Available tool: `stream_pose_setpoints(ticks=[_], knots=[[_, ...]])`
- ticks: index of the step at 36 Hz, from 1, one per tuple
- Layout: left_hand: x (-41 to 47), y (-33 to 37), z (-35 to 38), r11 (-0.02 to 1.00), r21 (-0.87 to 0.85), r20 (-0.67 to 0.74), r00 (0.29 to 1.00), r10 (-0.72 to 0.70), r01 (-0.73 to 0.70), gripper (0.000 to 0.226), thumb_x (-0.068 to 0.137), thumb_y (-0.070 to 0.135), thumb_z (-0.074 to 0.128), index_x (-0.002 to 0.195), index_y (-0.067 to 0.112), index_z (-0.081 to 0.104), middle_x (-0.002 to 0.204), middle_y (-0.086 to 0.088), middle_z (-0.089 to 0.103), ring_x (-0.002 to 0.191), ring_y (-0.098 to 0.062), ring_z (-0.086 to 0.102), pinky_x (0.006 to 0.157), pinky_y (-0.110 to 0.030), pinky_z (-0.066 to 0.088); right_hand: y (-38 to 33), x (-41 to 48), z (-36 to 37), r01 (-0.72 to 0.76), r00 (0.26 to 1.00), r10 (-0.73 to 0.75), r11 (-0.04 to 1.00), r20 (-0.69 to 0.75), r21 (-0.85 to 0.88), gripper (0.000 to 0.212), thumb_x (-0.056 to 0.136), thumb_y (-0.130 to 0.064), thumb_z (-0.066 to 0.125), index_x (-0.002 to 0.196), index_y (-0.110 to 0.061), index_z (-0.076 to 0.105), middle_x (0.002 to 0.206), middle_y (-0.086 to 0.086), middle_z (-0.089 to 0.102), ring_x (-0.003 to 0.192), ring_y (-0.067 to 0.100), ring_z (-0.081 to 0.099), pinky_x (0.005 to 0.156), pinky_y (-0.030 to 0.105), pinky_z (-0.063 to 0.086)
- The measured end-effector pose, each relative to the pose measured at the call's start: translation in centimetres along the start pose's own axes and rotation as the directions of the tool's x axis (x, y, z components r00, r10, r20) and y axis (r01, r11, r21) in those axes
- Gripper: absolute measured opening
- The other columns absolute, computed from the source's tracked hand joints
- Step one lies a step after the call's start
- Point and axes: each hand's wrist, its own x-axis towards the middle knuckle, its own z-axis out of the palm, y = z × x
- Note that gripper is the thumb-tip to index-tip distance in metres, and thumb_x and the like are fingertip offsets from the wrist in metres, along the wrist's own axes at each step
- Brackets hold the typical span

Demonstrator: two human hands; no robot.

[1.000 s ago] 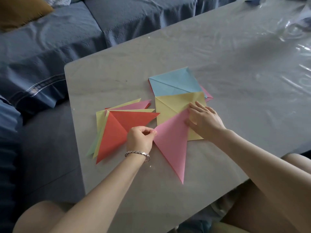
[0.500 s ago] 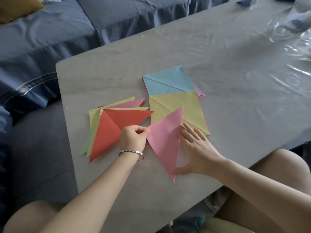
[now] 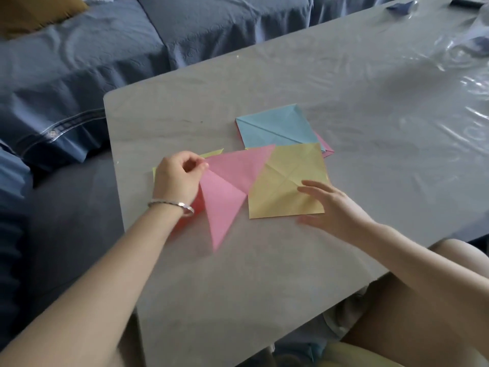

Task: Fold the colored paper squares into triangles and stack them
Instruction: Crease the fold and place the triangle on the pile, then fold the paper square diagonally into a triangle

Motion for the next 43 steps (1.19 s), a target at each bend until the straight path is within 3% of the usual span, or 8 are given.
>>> stream_pose_setpoints(ticks=[13,18,24,28,34,36,39,43], knots=[[2.6,-3.7,-0.4,0.775,0.600,0.159,0.979,0.125,-0.197,0.032,0.082,0.013,0.064,0.114,0.009,0.061,0.112,-0.015,0.058,0.103,-0.036,0.049,0.086,-0.041,0.039,0.9,2.7,-2.0,0.110,0.963,-0.055,0.974,0.265,-0.197,0.057,0.084,-0.047,0.060,0.137,-0.030,0.043,0.150,-0.010,0.029,0.138,0.009,0.026,0.109,0.023,0.021],[-1.1,-1.1,3.0,0.896,0.361,0.214,0.958,0.192,-0.260,0.031,0.083,0.018,0.063,0.112,0.006,0.061,0.107,-0.014,0.060,0.100,-0.033,0.054,0.088,-0.037,0.041,1.4,2.7,-2.0,0.118,0.972,-0.081,0.980,0.220,-0.159,0.036,0.092,-0.035,0.052,0.126,-0.024,0.057,0.144,-0.009,0.041,0.132,0.011,0.037,0.103,0.019,0.027],[-3.8,1.6,5.6,0.982,0.149,0.404,0.900,-0.166,0.114,0.041,0.090,0.045,0.048,0.111,0.011,0.059,0.103,-0.002,0.064,0.098,-0.018,0.059,0.084,-0.025,0.045,0.6,0.9,-1.6,0.101,0.993,-0.116,0.949,-0.032,-0.299,0.020,0.094,-0.028,0.049,0.096,-0.022,0.068,0.093,-0.007,0.068,0.088,0.023,0.061,0.071,0.028,0.045],[-3.3,2.5,6.3,0.949,-0.064,0.488,0.840,-0.239,0.308,0.041,0.087,0.048,0.052,0.067,0.013,0.048,0.067,-0.003,0.043,0.065,-0.017,0.041,0.061,-0.026,0.033,0.1,-0.7,-0.7,0.320,0.881,-0.415,0.877,-0.228,-0.358,0.031,0.083,-0.025,0.047,0.062,-0.015,0.067,0.060,-0.005,0.064,0.053,0.022,0.060,0.055,0.025,0.052],[-2.5,3.2,6.2,0.893,-0.097,0.521,0.787,-0.331,0.440,0.063,0.075,0.013,0.074,0.131,0.010,0.044,0.117,-0.005,0.058,0.091,-0.015,0.060,0.076,-0.021,0.046,-1.3,-2.4,0.5,0.506,0.818,-0.565,0.798,-0.112,-0.328,0.029,0.086,-0.026,0.047,0.070,-0.015,0.069,0.071,-0.006,0.068,0.063,0.016,0.063,0.072,0.029,0.054],[-2.6,3.1,6.2,0.915,-0.119,0.536,0.801,-0.268,0.385,0.056,0.074,0.001,0.072,0.125,0.012,0.050,0.112,-0.006,0.063,0.086,-0.014,0.063,0.069,-0.017,0.051,-1.0,-2.8,0.5,0.511,0.835,-0.545,0.816,-0.069,-0.269,0.015,0.080,-0.025,0.059,0.087,-0.018,0.070,0.086,-0.007,0.070,0.076,0.015,0.066,0.078,0.031,0.054],[-2.9,2.5,6.0,0.949,-0.139,0.498,0.849,-0.179,0.282,0.046,0.077,0.000,0.069,0.118,0.016,0.056,0.107,-0.004,0.067,0.090,-0.014,0.064,0.075,-0.025,0.054,0.4,-3.4,0.5,0.452,0.887,-0.462,0.860,0.013,-0.239,0.047,0.063,-0.021,0.078,0.109,-0.023,0.066,0.106,-0.011,0.067,0.094,0.012,0.065,0.087,0.030,0.051],[-2.9,1.5,5.5,0.978,-0.097,0.432,0.893,-0.127,0.186,0.044,0.079,0.002,0.065,0.118,0.019,0.057,0.117,-0.002,0.062,0.107,-0.016,0.058,0.084,-0.024,0.047,2.2,-3.9,0.1,0.384,0.920,-0.392,0.898,0.007,-0.216,0.041,0.060,-0.017,0.083,0.097,-0.030,0.070,0.108,-0.014,0.066,0.095,0.008,0.064,0.090,0.029,0.050]])
